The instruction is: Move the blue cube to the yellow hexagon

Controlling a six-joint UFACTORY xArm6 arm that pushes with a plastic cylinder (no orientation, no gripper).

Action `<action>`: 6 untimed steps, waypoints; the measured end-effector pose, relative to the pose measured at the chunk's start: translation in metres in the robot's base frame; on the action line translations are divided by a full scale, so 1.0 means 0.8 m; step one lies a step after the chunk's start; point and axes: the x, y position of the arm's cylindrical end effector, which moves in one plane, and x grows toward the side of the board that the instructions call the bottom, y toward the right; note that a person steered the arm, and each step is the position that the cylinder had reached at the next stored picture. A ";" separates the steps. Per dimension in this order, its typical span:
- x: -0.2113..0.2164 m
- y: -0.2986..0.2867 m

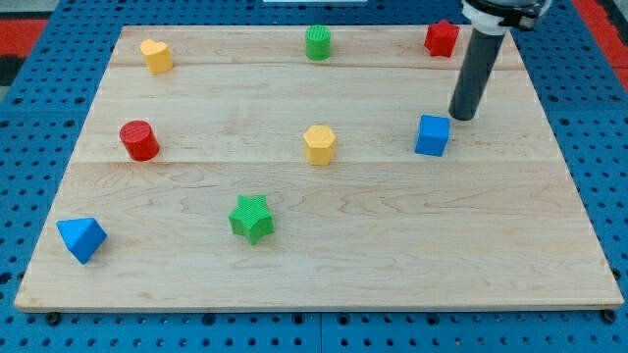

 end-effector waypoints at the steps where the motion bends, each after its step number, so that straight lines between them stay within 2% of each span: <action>1: 0.011 0.013; 4: 0.030 0.002; 5: 0.053 0.002; 6: 0.057 -0.031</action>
